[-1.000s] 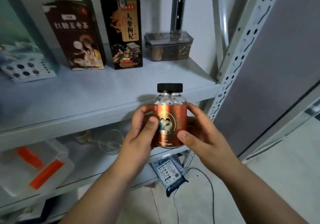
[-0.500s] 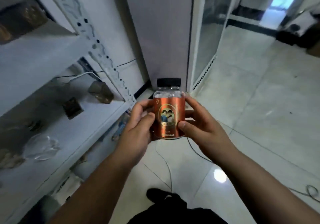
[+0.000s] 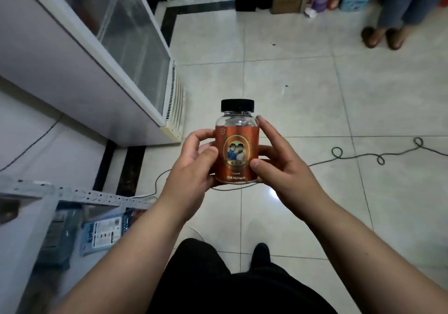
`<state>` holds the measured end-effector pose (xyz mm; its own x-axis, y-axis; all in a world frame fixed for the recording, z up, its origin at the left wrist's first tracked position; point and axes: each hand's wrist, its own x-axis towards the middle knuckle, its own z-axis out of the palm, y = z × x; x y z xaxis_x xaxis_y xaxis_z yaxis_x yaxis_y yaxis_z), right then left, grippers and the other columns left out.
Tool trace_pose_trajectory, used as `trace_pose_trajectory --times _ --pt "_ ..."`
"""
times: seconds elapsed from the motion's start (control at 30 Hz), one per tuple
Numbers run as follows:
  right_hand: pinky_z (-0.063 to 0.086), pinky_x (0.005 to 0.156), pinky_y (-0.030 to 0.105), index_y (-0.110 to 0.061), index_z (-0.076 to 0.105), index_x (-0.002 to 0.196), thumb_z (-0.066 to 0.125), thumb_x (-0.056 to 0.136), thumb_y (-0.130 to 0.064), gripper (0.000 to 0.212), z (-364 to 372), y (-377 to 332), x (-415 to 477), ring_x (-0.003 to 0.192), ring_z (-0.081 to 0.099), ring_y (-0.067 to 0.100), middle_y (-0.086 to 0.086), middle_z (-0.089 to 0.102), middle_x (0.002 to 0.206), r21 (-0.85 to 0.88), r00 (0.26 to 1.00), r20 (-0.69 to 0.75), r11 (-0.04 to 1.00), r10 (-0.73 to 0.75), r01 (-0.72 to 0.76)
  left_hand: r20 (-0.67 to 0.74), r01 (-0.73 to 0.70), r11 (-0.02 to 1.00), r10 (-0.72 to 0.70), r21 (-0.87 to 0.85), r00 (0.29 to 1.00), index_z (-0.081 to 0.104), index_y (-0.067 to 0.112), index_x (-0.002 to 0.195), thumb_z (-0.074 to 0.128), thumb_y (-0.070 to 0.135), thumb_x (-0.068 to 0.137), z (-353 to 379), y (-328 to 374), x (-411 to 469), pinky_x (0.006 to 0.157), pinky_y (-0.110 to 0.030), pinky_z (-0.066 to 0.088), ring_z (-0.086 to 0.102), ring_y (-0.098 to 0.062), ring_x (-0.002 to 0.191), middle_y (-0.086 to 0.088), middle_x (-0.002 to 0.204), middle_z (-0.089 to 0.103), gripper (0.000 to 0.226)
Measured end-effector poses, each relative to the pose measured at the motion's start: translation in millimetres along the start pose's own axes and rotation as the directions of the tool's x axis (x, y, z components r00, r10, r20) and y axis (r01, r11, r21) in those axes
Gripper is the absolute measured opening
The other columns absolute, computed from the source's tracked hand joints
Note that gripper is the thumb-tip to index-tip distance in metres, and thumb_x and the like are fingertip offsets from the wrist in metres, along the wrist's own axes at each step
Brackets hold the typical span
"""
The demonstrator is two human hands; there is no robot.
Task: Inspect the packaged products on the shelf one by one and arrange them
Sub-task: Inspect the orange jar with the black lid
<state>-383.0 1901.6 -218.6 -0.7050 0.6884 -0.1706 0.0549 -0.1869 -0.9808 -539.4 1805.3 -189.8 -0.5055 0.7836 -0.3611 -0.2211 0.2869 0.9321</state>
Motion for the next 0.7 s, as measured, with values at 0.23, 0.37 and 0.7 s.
trace_pose_trajectory --times 0.23,0.37,0.7 --pt "0.059 0.090 0.035 -0.068 0.040 0.135 0.071 0.083 -0.032 0.070 -48 8 -49 0.109 0.071 0.007 -0.021 0.070 0.115 0.016 0.949 -0.313 0.999 0.039 -0.036 0.308 0.020 0.992 -0.057 0.122 0.950 0.049 0.021 0.125 0.042 0.011 0.107 67 -8 20 0.078 -0.044 0.061 0.072 -0.032 0.101 -0.007 0.112 0.074 0.022" --pt "0.059 0.091 0.036 -0.066 0.039 0.137 0.073 0.092 -0.026 0.069 -57 7 -81 0.107 0.070 0.004 -0.024 0.069 0.113 0.002 0.844 -0.534 0.999 0.046 -0.053 0.520 0.025 0.984 -0.114 0.177 0.847 0.048 0.024 0.123 0.041 0.010 0.106 101 -12 27 0.082 -0.046 0.062 0.073 -0.029 0.102 -0.002 0.111 0.074 0.023" --pt "0.057 0.087 0.021 -0.065 0.028 0.142 0.068 0.097 -0.024 0.073 -44 7 -195 0.105 0.071 0.002 -0.011 0.062 0.128 0.089 0.414 -0.898 0.984 0.146 -0.155 0.856 0.068 0.951 -0.303 0.303 0.419 0.051 0.025 0.118 0.040 0.006 0.105 200 -39 -8 0.072 -0.032 0.060 0.074 -0.023 0.094 -0.001 0.102 0.076 0.026"
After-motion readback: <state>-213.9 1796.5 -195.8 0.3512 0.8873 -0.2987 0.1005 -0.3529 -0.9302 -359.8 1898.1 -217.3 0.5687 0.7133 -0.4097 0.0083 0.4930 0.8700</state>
